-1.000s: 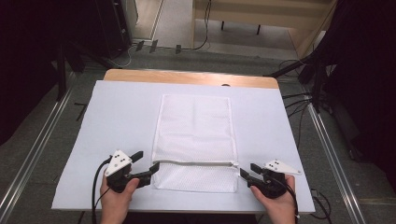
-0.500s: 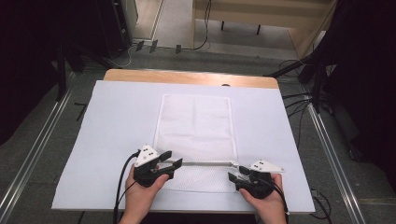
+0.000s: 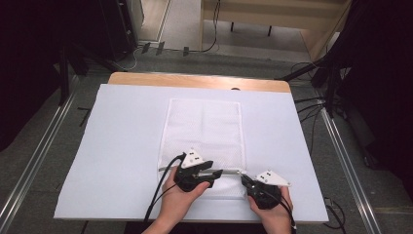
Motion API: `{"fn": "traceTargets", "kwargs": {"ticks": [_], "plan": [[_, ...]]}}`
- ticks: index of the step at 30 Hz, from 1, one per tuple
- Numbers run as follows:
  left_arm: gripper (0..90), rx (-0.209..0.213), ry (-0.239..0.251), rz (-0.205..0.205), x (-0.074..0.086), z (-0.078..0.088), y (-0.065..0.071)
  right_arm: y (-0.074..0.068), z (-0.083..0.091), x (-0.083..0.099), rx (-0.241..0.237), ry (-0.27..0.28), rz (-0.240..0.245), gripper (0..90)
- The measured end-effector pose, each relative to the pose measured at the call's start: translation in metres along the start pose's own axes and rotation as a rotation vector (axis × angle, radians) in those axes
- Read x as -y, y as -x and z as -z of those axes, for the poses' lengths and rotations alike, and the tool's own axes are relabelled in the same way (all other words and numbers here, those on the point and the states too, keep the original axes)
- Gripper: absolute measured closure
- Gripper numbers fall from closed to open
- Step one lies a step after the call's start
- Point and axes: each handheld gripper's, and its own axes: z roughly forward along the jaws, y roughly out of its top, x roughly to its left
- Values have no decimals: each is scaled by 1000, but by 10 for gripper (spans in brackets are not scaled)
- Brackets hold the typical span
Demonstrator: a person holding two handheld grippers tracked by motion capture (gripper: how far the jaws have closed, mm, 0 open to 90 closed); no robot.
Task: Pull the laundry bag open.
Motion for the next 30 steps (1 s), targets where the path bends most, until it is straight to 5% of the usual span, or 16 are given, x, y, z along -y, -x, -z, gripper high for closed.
{"fn": "traceTargets", "kwargs": {"ticks": [4, 13, 15, 19, 23, 30], "plan": [[609, 4, -35, -26, -4, -17, 10, -2, 3, -1, 3, 20, 28, 900], [817, 48, -102, 33, -12, -44, 11, -12, 12, -6, 2, 91, 92, 900], [746, 61, -108, 50, -15, -44, 11, -13, 12, -7, 3, 94, 96, 900], [541, 18, -54, 82, -24, -41, 14, -14, 11, -7, -1, 90, 99, 900], [391, -26, -84, 92, -31, -51, 18, -16, 11, -7, -1, 95, 110, 900], [279, -107, -149, 85, -40, -67, 28, -20, 11, -7, 0, 100, 131, 900]]}}
